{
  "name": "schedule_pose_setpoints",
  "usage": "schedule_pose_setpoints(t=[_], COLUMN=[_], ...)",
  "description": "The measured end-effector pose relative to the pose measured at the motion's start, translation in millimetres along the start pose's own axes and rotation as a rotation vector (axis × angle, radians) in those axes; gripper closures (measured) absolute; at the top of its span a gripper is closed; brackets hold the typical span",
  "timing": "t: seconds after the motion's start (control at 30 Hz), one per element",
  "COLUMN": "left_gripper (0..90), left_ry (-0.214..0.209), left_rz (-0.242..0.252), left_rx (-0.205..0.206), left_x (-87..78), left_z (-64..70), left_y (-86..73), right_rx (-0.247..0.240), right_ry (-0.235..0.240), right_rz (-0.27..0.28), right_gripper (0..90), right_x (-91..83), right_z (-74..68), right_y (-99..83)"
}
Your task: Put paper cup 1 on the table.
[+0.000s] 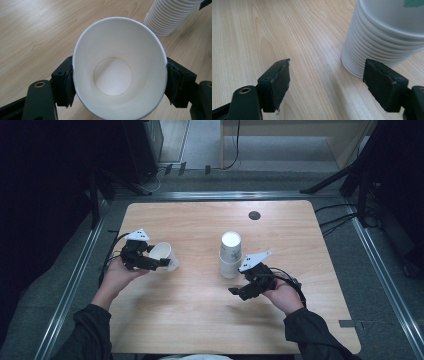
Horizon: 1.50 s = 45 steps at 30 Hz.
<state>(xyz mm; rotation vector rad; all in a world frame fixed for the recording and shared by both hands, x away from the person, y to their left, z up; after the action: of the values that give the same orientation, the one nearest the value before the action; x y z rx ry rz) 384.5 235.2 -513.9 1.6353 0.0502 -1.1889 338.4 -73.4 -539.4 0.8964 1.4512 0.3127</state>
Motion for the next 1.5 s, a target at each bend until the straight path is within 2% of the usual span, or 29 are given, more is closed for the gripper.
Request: schedule_pose_setpoints(t=[0.13, 0.2, 0.23, 0.27, 0.33, 0.37, 0.4, 0.5, 0.53, 0.57, 0.77, 0.83, 0.97, 1.2, 1.5], left_gripper=[24.2, 24.2, 24.0, 23.8, 23.6, 23.4, 23.4, 23.3, 23.2, 23.2, 21.8, 21.4, 21.4, 21.3, 21.0], left_ry=[0.013, 0.025, 0.037, 0.037, 0.074, 0.074, 0.100, 0.121, 0.121, 0.146, 0.183, 0.189, 0.189, 0.192, 0.179], left_rz=[-0.001, -0.001, 0.004, 0.004, -0.001, -0.001, -0.006, -0.007, -0.007, -0.010, -0.016, -0.017, -0.020, -0.054, -0.068], left_rx=[-0.015, -0.030, -0.054, -0.054, -0.075, -0.075, -0.091, -0.124, -0.124, -0.140, -0.168, -0.193, -0.194, -0.158, -0.156], left_x=[-1.9, -3.8, -5.3, -5.3, -7.7, -7.7, -9.1, -11.3, -11.3, -12.1, -11.6, -11.5, -10.8, -4.3, -0.8], left_z=[-6.4, -11.8, -17.0, -17.0, -26.7, -26.7, -32.9, -39.8, -39.8, -44.3, -51.1, -53.5, -53.6, -48.6, -46.2], left_y=[-2.8, -4.6, -6.3, -6.3, -10.1, -10.1, -12.3, -14.6, -14.6, -16.1, -18.3, -18.8, -19.5, -21.3, -22.5], right_rx=[-0.003, -0.006, -0.007, -0.007, -0.005, -0.004, -0.007, -0.008, -0.008, -0.006, -0.006, -0.009, -0.009, -0.009, -0.012], right_ry=[0.001, 0.003, 0.004, 0.004, 0.005, 0.005, 0.005, 0.004, 0.004, 0.007, 0.008, 0.007, 0.007, 0.009, 0.011], right_rz=[-0.006, -0.007, -0.008, -0.008, -0.010, -0.011, -0.013, -0.016, -0.016, -0.020, -0.021, -0.023, -0.023, -0.031, -0.029], right_gripper=[22.1, 22.2, 22.1, 22.1, 22.1, 22.1, 22.2, 22.1, 22.1, 22.1, 22.1, 22.1, 22.1, 22.1, 22.1], right_x=[0.4, 0.7, 0.9, 0.9, 1.4, 1.5, 1.9, 2.4, 2.4, 2.8, 3.2, 3.3, 3.5, 4.0, 4.6], right_z=[-0.5, -0.2, -0.1, -0.1, -0.4, -0.5, -0.5, -0.8, -0.8, -1.2, -1.6, -1.3, -1.4, -2.0, -2.2], right_y=[-0.6, -0.7, -0.8, -0.8, -1.0, -1.2, -1.2, -1.5, -1.5, -1.8, -1.7, -1.9, -1.9, -2.6, -2.2])
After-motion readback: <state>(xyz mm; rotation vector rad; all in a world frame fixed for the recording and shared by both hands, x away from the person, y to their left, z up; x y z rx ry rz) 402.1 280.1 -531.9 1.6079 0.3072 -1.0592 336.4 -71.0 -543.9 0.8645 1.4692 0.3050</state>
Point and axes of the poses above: each handheld gripper's, and its own axes: x roughly forward along the jaws, y roughly out of its top, z roughly to its right, the point moved 7 cm from there along x, roughly forward along the jaws, and after that the axes turned 6 degrees about y, right-handed, at the moved point
